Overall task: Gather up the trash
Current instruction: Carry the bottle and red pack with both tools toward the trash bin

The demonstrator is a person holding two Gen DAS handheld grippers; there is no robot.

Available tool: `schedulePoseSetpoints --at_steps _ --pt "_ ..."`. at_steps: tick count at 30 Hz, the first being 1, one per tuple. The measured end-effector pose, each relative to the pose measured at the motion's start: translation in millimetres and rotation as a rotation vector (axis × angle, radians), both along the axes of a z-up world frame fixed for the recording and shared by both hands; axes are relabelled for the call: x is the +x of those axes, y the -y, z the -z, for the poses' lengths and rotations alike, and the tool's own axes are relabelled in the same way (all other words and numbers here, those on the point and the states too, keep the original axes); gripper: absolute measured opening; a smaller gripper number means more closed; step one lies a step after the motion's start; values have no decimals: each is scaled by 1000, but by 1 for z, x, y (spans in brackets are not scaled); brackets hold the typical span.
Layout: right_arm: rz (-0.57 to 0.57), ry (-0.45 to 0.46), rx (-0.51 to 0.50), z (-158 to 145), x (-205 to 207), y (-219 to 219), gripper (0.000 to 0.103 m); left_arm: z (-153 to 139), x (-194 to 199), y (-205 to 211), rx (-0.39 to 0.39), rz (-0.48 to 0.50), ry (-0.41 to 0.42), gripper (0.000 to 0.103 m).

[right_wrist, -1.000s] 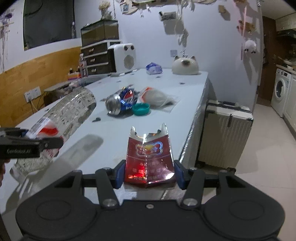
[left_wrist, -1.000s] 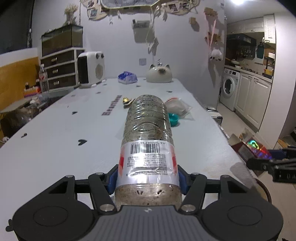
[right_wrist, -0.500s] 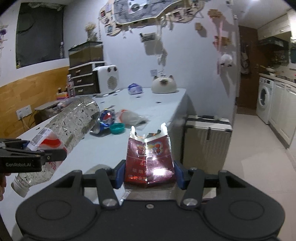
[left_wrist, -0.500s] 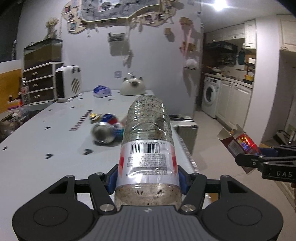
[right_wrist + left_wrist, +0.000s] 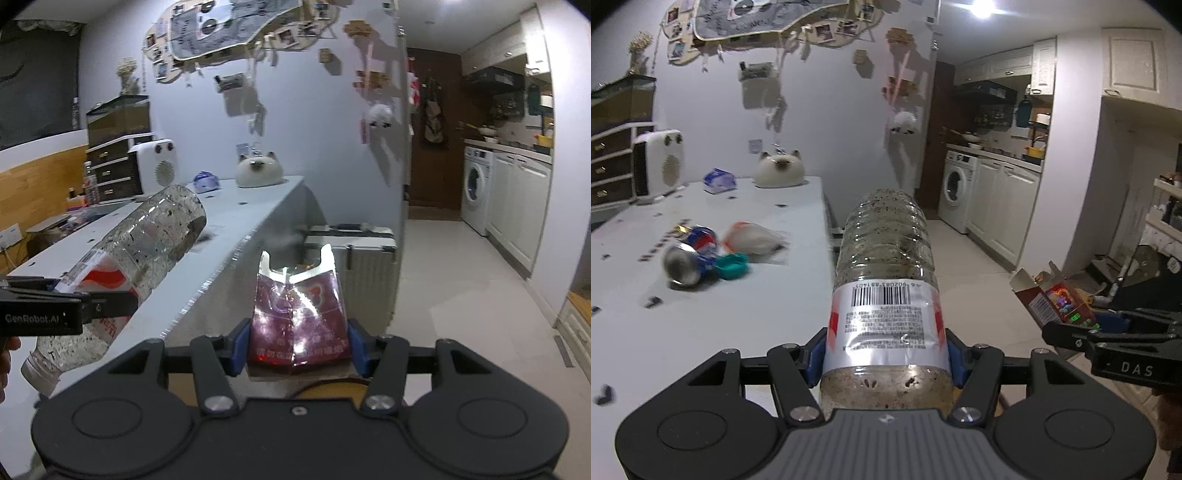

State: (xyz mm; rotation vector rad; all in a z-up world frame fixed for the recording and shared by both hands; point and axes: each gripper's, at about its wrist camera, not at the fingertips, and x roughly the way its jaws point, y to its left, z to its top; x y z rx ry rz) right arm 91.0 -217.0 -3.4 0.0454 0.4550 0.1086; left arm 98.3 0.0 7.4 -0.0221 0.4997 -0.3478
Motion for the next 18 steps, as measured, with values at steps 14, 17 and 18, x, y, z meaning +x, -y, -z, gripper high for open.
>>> schedulePoseSetpoints --at_steps 14,17,18 --pt "104 -85 53 50 -17 76 54 52 -1 96 -65 71 -102 62" --pt "124 -109 51 63 -18 91 54 70 5 119 -77 91 -147 62" --pt "130 -116 50 67 -17 94 54 77 8 126 -75 95 -161 62"
